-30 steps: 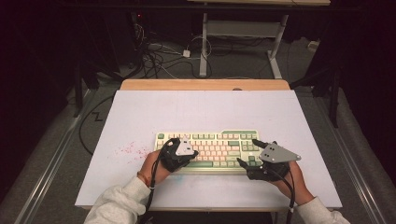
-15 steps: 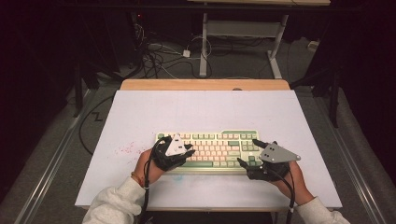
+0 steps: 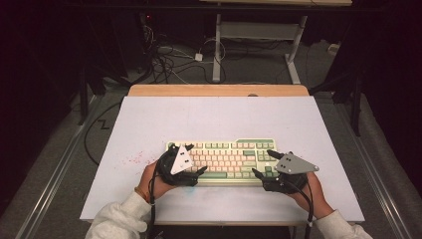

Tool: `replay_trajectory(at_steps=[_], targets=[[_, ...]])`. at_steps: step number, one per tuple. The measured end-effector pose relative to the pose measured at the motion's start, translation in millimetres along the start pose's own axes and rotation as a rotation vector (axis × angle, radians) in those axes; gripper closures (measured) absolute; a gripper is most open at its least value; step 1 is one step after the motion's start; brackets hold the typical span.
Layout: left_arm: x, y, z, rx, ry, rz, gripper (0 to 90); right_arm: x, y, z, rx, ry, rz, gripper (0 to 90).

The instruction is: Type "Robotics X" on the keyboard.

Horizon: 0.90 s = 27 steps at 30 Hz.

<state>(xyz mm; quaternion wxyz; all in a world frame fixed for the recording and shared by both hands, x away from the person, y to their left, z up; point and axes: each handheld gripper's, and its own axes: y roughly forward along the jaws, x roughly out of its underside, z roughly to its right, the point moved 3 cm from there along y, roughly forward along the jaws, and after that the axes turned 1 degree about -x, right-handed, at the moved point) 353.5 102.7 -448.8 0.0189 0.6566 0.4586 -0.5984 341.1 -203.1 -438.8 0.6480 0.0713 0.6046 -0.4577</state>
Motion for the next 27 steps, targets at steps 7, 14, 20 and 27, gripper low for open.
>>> replay_trajectory(at_steps=[7, 14, 20, 27], targets=[[10.4, -14.6, -3.5, -0.045, 0.005, 0.003, 15.7, -0.4, 3.3, -2.7, -0.047, 0.008, -0.012, 58.5], [22.8, -27.8, -6.2, -0.066, -0.01, -0.003, 15.7, 0.0, 12.8, -3.1, -0.095, 0.009, -0.067, 85.3], [34.6, -36.3, -4.8, -0.076, -0.027, -0.01, 15.7, -5.8, 24.7, -6.0, -0.113, -0.012, -0.1, 90.0], [48.5, -39.9, -1.4, -0.082, -0.036, -0.037, 15.7, -17.6, 43.9, -12.0, -0.137, -0.037, -0.119, 90.0]])
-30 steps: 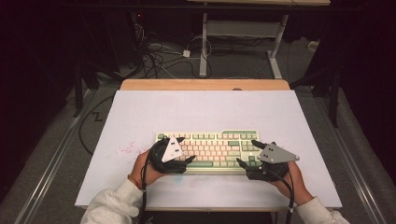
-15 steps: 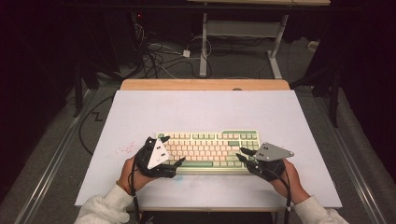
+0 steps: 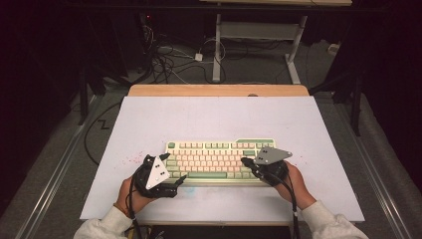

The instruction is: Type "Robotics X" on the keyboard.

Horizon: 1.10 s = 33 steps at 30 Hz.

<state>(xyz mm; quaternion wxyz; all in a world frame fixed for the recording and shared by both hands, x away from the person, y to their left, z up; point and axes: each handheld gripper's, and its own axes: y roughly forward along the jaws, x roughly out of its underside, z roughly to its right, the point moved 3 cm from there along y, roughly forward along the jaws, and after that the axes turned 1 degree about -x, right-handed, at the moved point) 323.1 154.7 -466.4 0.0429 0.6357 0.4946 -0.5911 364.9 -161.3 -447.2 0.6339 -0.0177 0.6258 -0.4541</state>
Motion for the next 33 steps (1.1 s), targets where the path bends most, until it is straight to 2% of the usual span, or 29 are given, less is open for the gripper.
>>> replay_trajectory(at_steps=[5, 15, 20, 26, 31, 33], targets=[[4.5, -2.8, 0.8, -0.002, 0.0, -0.01, 15.7, -8.4, 19.6, -1.1, -0.016, -0.006, -0.018, 90.0], [10.0, -4.9, 0.2, 0.002, -0.013, -0.021, 15.7, -22.5, 46.6, -0.9, -0.029, -0.006, -0.057, 90.0], [9.8, -4.8, -0.1, 0.003, -0.014, -0.018, 15.7, -25.3, 61.0, -2.6, -0.031, -0.031, -0.097, 90.0], [10.2, -4.1, 0.1, 0.006, -0.013, -0.021, 15.7, -24.7, 68.0, -1.0, -0.016, -0.018, -0.121, 90.0], [9.9, -4.0, -0.4, 0.008, -0.017, -0.018, 15.7, -24.1, 71.5, 0.0, -0.009, -0.029, -0.136, 90.0], [10.1, -3.6, -0.4, 0.009, -0.016, -0.021, 15.7, -23.8, 73.3, -1.6, -0.011, -0.036, -0.163, 90.0]])
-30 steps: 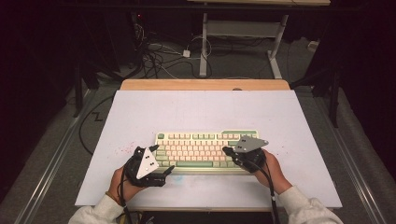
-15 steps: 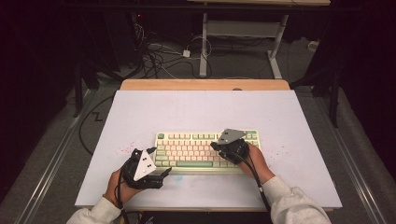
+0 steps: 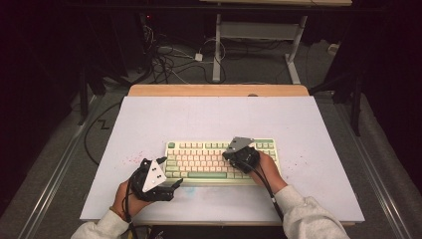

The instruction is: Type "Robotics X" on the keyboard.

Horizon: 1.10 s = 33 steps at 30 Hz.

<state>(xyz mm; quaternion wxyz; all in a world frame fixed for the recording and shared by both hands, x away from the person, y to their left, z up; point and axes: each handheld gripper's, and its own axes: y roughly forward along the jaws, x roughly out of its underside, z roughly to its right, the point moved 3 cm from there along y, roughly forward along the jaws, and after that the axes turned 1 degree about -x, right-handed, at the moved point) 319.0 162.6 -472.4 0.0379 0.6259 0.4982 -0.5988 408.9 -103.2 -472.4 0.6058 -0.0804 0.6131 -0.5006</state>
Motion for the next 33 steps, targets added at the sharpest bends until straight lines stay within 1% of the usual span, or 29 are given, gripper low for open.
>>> replay_trajectory(at_steps=[1, 3, 5, 6, 8, 15, 22, 26, 33], targets=[[0.0, 0.2, 0.1, 0.0, 0.0, -0.001, 15.7, -0.4, 0.2, -0.5, -0.008, 0.002, -0.001, 90.0], [-0.2, 0.0, 0.0, 0.0, 0.0, 0.0, 15.7, -1.3, -0.5, -1.5, -0.002, -0.002, -0.006, 90.0], [-0.1, -0.4, -0.2, 0.0, -0.001, 0.0, 15.7, -1.6, -3.0, -1.3, -0.009, 0.005, 0.02, 90.0], [0.1, -0.4, -0.5, -0.001, -0.002, -0.001, 15.7, -1.7, -5.1, -1.4, -0.003, 0.009, 0.022, 90.0], [0.3, -0.4, -0.9, 0.0, -0.004, -0.002, 15.7, -2.3, -9.5, -1.2, -0.006, 0.015, 0.052, 90.0], [0.0, -0.3, -1.0, -0.001, -0.005, -0.004, 15.7, -2.0, -21.2, -4.6, -0.004, 0.016, 0.102, 90.0], [-0.6, 1.2, -0.6, 0.0, -0.001, -0.007, 15.8, 0.6, -34.9, -5.1, 0.009, 0.02, 0.146, 89.5], [-0.9, 1.3, -0.5, 0.0, 0.004, -0.012, 15.8, 2.4, -43.8, -3.9, 0.008, 0.024, 0.179, 87.2], [-1.7, -0.2, -0.6, -0.003, 0.006, -0.009, 15.8, 7.0, -55.3, -3.7, 0.026, 0.034, 0.206, 82.2]])
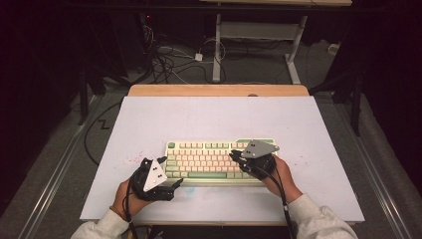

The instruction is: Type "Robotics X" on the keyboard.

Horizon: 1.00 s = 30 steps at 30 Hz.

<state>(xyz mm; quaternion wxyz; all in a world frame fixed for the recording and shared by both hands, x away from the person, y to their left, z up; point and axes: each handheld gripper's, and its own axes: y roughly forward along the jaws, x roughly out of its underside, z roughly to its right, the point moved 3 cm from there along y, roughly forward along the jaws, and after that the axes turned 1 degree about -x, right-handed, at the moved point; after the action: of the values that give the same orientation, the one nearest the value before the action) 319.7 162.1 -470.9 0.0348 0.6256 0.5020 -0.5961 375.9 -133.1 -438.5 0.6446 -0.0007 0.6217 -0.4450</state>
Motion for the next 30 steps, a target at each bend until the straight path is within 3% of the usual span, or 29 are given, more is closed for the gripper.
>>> replay_trajectory(at_steps=[5, 10, 17, 23, 30], targets=[[-0.6, -0.6, -0.6, 0.0, -0.002, 0.002, 16.1, 1.6, -8.4, -1.3, -0.002, 0.002, 0.023, 75.1], [-2.6, -2.1, -2.1, 0.011, -0.014, 0.013, 17.5, 7.0, -17.3, -3.5, -0.004, -0.01, 0.059, 48.8], [-3.1, -1.9, -4.0, 0.009, -0.025, 0.015, 17.6, 16.1, -33.3, -2.7, 0.037, -0.012, 0.106, 30.0], [-3.9, -1.4, -4.5, 0.009, -0.026, 0.011, 18.1, 27.5, -42.8, -0.3, 0.073, 0.001, 0.11, 23.5], [-5.5, 1.1, -5.9, 0.037, -0.039, 0.004, 33.0, 41.0, -55.3, -2.2, 0.127, -0.019, 0.137, 23.3]])
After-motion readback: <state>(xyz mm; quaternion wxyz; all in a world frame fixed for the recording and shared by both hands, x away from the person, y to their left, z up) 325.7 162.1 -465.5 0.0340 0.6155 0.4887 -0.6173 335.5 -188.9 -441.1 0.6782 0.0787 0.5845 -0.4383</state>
